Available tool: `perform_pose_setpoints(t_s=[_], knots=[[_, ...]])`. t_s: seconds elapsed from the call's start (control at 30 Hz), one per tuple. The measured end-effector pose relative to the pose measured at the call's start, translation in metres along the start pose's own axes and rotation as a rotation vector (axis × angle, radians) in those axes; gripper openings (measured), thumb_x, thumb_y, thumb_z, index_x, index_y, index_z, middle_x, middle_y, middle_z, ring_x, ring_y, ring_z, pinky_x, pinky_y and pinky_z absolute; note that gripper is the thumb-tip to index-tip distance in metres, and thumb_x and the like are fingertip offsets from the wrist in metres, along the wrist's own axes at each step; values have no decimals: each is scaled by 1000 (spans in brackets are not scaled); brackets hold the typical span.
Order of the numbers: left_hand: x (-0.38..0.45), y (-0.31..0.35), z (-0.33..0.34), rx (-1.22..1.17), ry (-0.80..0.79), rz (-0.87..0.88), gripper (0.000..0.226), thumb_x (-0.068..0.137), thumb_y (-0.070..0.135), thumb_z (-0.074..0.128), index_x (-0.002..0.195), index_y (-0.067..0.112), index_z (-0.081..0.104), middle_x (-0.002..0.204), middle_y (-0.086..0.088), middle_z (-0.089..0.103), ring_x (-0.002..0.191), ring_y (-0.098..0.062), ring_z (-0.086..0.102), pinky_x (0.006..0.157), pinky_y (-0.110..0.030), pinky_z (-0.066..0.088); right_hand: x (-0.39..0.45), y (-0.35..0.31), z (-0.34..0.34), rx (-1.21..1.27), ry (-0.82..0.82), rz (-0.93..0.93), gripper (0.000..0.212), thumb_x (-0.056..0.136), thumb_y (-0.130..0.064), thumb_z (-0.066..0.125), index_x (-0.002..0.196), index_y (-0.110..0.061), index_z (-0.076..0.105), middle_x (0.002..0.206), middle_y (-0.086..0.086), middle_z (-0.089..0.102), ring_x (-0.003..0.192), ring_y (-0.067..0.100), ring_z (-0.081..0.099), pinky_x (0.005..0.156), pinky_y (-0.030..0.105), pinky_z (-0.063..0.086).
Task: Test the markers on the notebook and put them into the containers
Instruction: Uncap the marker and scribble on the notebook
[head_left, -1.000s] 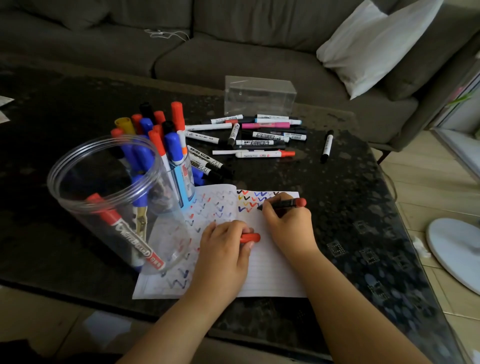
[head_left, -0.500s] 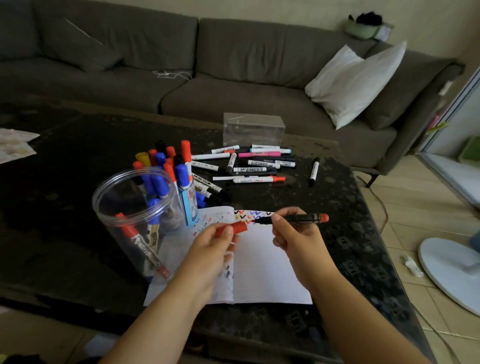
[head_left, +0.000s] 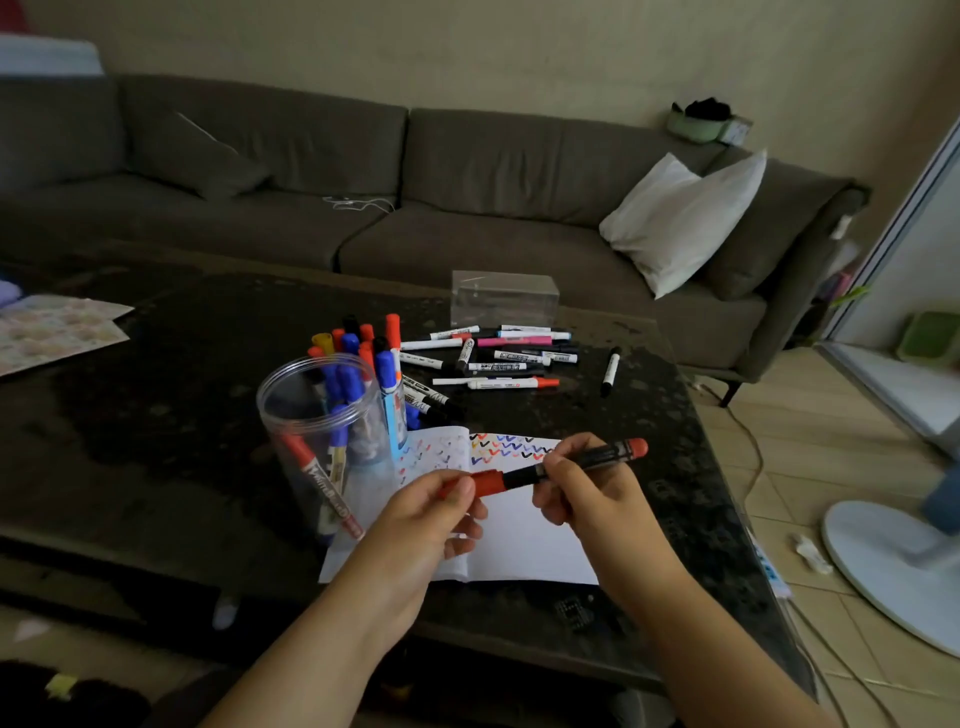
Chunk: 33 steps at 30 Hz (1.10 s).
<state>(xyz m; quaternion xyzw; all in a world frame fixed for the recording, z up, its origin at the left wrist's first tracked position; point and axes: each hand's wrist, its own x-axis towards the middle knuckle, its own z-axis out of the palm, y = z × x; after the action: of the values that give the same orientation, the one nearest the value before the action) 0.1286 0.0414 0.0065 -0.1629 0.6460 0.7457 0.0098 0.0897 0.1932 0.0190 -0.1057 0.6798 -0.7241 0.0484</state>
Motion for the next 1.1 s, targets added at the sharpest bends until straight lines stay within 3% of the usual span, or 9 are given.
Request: perform_pose_setpoints(t_s=[0.17, 0.37, 0.53, 0.6, 0.67, 0.77, 0.9, 1.0, 1.1], knots=[[-15, -7, -8, 157, -116, 35, 18, 95, 25, 50, 95, 16, 66, 65, 2, 61, 68, -12, 55, 74, -29, 51, -20, 0, 7, -107, -42, -7, 21, 90, -19, 60, 71, -12, 59, 56, -1, 57, 57, 12, 48, 57, 24, 41], [-23, -2, -17, 229, -115, 148, 19, 95, 14, 49, 82, 11, 62, 53, 5, 54, 56, -8, 49, 60, -19, 45, -28, 12, 23, 89, -40, 133, 19, 90, -18, 59, 74, -10, 56, 57, -1, 53, 51, 5, 46, 53, 19, 39], [-20, 3, -20, 425, -105, 197, 17, 94, 18, 51, 82, 12, 62, 57, 5, 60, 60, -11, 56, 70, -31, 49, -31, 22, 30, 343, -44, 303, 23, 84, -27, 57, 85, -4, 57, 60, 5, 54, 51, 8, 40, 49, 19, 36], [-16, 5, -23, 476, -60, 204, 16, 94, 21, 52, 81, 16, 61, 59, 5, 62, 62, -12, 58, 74, -35, 51, -28, 22, 32, 249, 6, 403, 27, 90, -31, 57, 95, -5, 56, 60, 3, 53, 50, 8, 40, 49, 20, 36], [-14, 9, -31, 547, 30, 214, 13, 93, 24, 53, 83, 20, 61, 66, 4, 64, 66, -12, 60, 73, -33, 51, -22, 20, 27, -49, 135, 451, 34, 88, -40, 60, 101, -9, 53, 69, 2, 56, 54, 9, 47, 52, 23, 39], [-14, 13, -43, 713, 114, 241, 11, 91, 29, 56, 89, 20, 62, 79, -2, 66, 74, -14, 62, 72, -32, 52, -14, 16, 20, -498, 204, 190, 27, 87, -35, 65, 105, -20, 52, 76, -2, 55, 59, 7, 48, 54, 17, 41], [-15, 15, -51, 801, 100, 291, 10, 89, 28, 59, 89, 20, 63, 78, 1, 65, 74, -9, 61, 67, -24, 49, -3, 7, 45, -902, -165, -273, 35, 87, -26, 67, 119, -32, 57, 92, -13, 43, 77, 0, 46, 71, 4, 39], [-15, 18, -61, 822, 131, 343, 6, 89, 26, 59, 89, 21, 62, 77, 5, 63, 73, -6, 60, 62, -18, 44, 6, 6, 69, -976, -293, -361, 30, 89, -28, 64, 118, -26, 62, 98, -11, 41, 88, 3, 46, 82, 13, 42], [-16, 21, -76, 808, 149, 390, 6, 89, 28, 59, 90, 22, 61, 80, 6, 63, 75, -5, 61, 64, -18, 47, 13, 5, 82, -996, -354, -406, 22, 90, -27, 62, 111, -21, 62, 98, -10, 42, 87, 5, 48, 75, 14, 38]])
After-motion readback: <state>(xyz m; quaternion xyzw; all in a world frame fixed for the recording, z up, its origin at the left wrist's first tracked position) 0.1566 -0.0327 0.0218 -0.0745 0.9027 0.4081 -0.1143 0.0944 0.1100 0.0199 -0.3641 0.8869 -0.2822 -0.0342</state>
